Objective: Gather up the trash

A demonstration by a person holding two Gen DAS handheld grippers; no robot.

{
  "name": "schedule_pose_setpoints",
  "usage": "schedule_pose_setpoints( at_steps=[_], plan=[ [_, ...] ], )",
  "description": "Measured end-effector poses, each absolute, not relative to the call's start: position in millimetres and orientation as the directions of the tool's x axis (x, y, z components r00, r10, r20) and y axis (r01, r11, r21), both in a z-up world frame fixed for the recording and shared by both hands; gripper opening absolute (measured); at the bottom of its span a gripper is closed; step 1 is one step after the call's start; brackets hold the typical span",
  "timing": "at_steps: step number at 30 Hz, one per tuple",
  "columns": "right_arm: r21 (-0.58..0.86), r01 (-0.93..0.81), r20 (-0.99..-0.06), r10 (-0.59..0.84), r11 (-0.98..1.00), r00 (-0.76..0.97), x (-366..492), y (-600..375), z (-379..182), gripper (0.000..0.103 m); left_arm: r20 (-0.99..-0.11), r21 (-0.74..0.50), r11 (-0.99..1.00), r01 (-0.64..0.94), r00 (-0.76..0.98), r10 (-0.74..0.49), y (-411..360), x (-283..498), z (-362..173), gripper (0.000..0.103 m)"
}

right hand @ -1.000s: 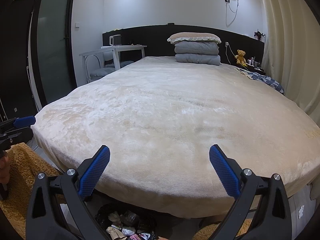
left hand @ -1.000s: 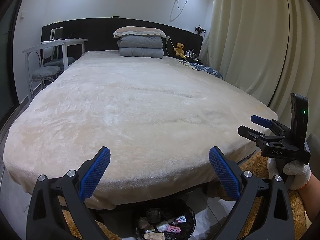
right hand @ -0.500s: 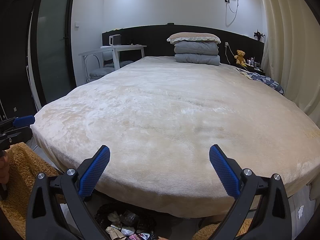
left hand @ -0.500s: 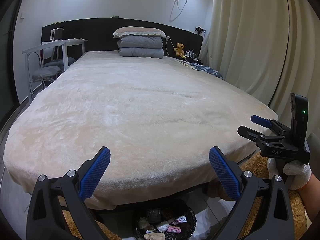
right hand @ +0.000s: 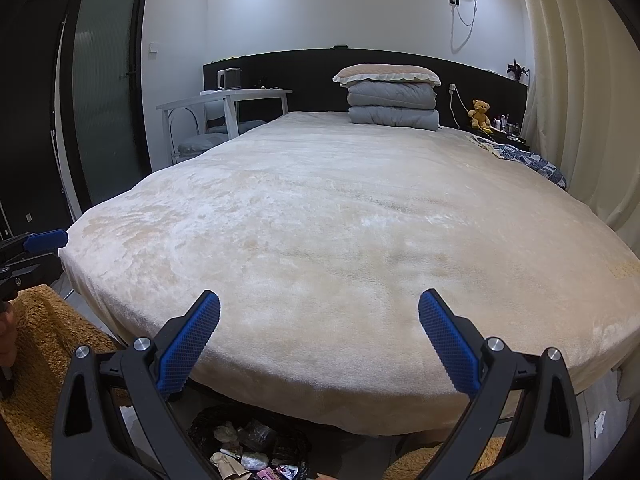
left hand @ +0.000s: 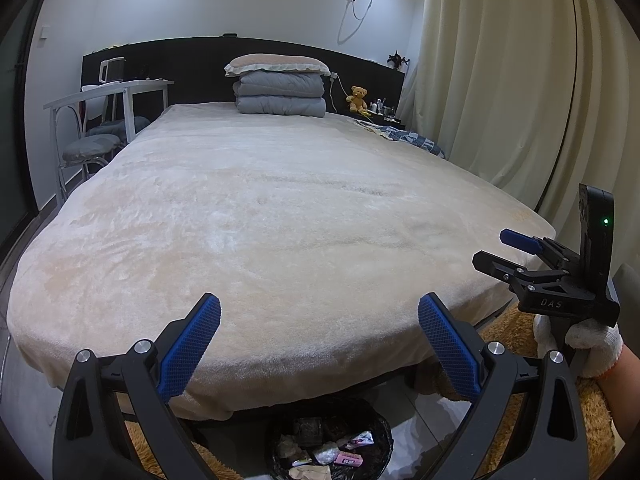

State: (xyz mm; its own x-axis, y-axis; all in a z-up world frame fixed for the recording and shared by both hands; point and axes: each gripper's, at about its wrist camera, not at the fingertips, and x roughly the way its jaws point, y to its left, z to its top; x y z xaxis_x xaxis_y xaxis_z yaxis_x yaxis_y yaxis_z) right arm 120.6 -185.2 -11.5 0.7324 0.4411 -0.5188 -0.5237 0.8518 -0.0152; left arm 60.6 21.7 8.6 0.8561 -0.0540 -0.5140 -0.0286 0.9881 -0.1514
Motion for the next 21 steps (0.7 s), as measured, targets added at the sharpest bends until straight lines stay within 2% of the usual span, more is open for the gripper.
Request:
schedule_pose_setpoints(
  at_steps=[21],
  plan=[
    [-0.017, -0.526, -0.529, 0.439, 0.851, 0.727, 124.9, -188.2, -13.5, 0.099, -0.503, -0.141, 0.990, -0.024, 0.863, -0.051, 17.1, 57.7, 10.8, 0.096]
  ],
)
